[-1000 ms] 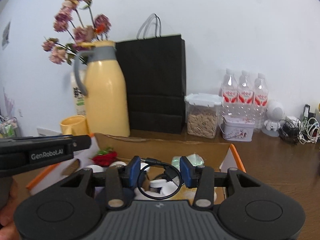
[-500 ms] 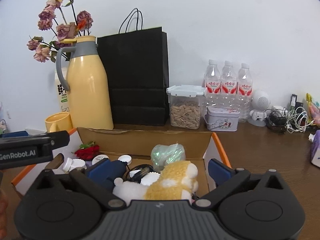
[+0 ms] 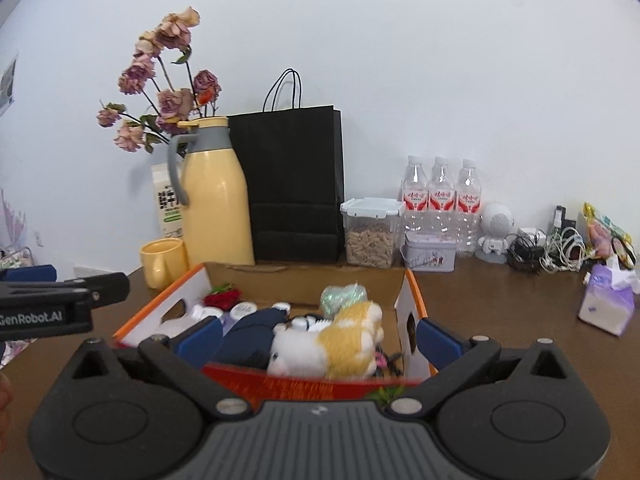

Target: Organize objects

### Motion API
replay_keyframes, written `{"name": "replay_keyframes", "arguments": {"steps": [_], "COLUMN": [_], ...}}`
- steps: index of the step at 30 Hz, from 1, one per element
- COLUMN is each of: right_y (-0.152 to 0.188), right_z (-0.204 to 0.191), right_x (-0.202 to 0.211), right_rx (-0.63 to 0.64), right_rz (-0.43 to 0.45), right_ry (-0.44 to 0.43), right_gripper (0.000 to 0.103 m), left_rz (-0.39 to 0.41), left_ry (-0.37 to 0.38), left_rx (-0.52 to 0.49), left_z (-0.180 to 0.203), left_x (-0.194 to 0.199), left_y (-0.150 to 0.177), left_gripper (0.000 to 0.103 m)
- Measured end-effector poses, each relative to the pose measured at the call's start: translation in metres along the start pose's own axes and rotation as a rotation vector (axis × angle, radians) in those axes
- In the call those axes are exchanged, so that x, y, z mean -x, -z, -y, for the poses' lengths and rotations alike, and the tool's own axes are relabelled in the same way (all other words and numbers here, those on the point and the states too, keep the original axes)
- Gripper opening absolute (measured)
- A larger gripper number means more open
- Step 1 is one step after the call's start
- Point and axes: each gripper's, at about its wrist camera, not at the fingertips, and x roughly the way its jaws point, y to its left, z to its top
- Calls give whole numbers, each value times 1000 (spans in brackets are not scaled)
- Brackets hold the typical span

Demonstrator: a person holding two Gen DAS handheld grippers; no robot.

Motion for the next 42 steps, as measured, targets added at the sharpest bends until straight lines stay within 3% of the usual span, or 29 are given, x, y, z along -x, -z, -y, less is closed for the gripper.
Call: {"name": "replay_keyframes", "arguments": {"steps": [6, 14, 42], "right_y": [26, 58, 64], "right_z": [-3, -1, -5], "right_x": [32, 40, 39], "right_rx": [-13, -43, -40], "right_rz": [-62, -174, -199], "right_ry": [12, 16, 17], "right_gripper": [103, 103, 103], "left_rz": [-86, -203, -239], "left_ry": [-40, -33, -24], "left_rx": [19, 22, 15], "left_z": [-10, -15, -10], "left_x": [28, 38, 38], "left_y": [29, 63, 74], "left_gripper": [103, 103, 103]}}
